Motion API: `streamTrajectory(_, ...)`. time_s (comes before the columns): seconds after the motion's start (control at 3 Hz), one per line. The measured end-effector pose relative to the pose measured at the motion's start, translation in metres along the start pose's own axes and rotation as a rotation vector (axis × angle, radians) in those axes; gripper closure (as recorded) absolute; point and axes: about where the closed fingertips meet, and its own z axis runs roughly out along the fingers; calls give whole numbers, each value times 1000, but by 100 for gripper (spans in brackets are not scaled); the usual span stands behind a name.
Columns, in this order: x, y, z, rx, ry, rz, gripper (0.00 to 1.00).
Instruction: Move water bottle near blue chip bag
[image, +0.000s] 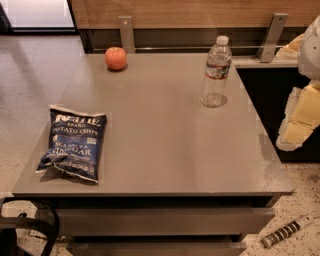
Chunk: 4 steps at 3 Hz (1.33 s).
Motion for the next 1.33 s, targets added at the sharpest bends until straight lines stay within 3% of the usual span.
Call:
streamTrajectory(0.33,0,0,0,0,0,0,0)
streamTrajectory(0.67,4,-19,-1,46,-68,24,0)
streamTrajectory(1.0,10,-56,1,136,-241,72,0)
streamTrajectory(1.33,17,-105,18,236,-514,160,0)
